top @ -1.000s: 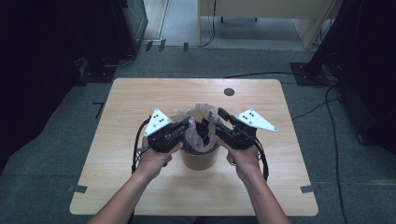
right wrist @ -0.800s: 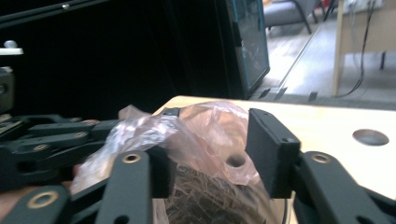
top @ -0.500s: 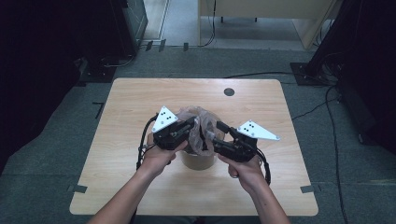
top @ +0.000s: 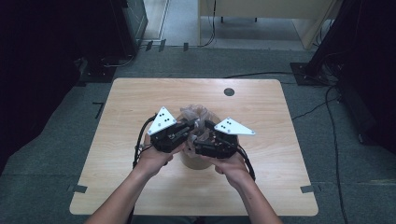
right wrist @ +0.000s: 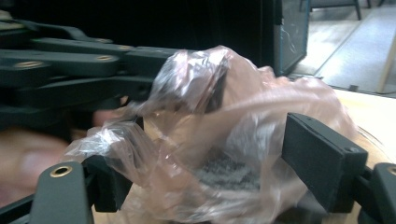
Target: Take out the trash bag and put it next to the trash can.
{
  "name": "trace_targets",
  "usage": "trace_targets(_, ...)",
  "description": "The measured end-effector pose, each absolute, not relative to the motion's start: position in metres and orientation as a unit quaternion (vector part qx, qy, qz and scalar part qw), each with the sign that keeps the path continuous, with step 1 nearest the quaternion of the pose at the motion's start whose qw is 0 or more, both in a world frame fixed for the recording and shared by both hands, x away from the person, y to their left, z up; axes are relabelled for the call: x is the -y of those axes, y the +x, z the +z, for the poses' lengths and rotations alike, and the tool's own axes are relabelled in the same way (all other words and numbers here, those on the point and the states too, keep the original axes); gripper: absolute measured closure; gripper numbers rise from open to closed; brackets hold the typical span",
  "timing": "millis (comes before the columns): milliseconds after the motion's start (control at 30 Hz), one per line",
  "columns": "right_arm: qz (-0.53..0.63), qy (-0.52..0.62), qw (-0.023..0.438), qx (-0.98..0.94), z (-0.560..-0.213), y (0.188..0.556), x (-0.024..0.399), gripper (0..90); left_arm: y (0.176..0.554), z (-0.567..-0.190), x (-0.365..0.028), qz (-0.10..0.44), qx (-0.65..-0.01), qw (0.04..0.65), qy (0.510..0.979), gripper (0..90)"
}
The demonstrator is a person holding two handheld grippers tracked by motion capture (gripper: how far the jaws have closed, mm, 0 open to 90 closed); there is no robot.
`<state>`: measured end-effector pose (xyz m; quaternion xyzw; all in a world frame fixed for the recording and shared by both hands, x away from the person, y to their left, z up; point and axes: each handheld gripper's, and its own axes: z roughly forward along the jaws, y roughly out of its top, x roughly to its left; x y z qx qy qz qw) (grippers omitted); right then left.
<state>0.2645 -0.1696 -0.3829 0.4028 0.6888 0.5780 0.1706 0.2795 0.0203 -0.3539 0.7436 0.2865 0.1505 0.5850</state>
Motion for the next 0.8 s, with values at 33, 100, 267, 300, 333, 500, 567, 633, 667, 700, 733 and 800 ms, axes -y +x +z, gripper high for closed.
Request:
trace_targets(33,0.571,0.403,0.178,-0.692,-0.383,0.265,0.166,30.6,0.279,-0.353,-0.021,0.149,-0.284,0.584,0.745,90.0)
trace_targets(100,0.563,0.399,0.191,-0.698,-0.383,0.265,0.16,43.5,0.279,-0.353,-0.025,0.143,-0.286,0.587,0.744,90.0)
trace_targets(267,0.566,0.397,0.202,-0.694,-0.383,0.265,0.152,77.2,0.279,-0.352,-0.033,0.135,-0.291,0.596,0.736,89.9)
trace_targets(300,0.567,0.396,0.202,-0.693,-0.383,0.265,0.152,81.4,0.279,-0.352,-0.034,0.138,-0.291,0.597,0.735,88.3)
trace_targets(333,0.567,0.395,0.205,-0.693,-0.383,0.264,0.152,85.6,0.278,-0.352,-0.035,0.142,-0.292,0.598,0.733,84.3)
trace_targets(500,0.569,0.405,0.222,-0.681,-0.382,0.266,0.154,89.7,0.281,-0.355,-0.04,0.148,-0.313,0.596,0.725,60.3)
trace_targets(567,0.571,0.412,0.226,-0.674,-0.381,0.267,0.157,89.9,0.282,-0.357,-0.042,0.148,-0.32,0.594,0.723,55.7)
trace_targets(633,0.573,0.415,0.232,-0.667,-0.38,0.267,0.159,90.0,0.283,-0.359,-0.045,0.151,-0.326,0.592,0.721,53.1)
trace_targets(667,0.574,0.417,0.234,-0.665,-0.379,0.267,0.161,90.0,0.283,-0.36,-0.047,0.151,-0.329,0.592,0.72,52.2)
trace_targets(700,0.576,0.417,0.239,-0.662,-0.378,0.267,0.162,90.0,0.283,-0.361,-0.049,0.15,-0.332,0.594,0.718,51.7)
trace_targets(733,0.577,0.416,0.241,-0.66,-0.377,0.267,0.163,90.0,0.283,-0.362,-0.051,0.15,-0.334,0.596,0.715,51.4)
trace_targets(800,0.578,0.417,0.247,-0.656,-0.374,0.267,0.165,90.0,0.283,-0.363,-0.055,0.152,-0.338,0.598,0.711,51.0)
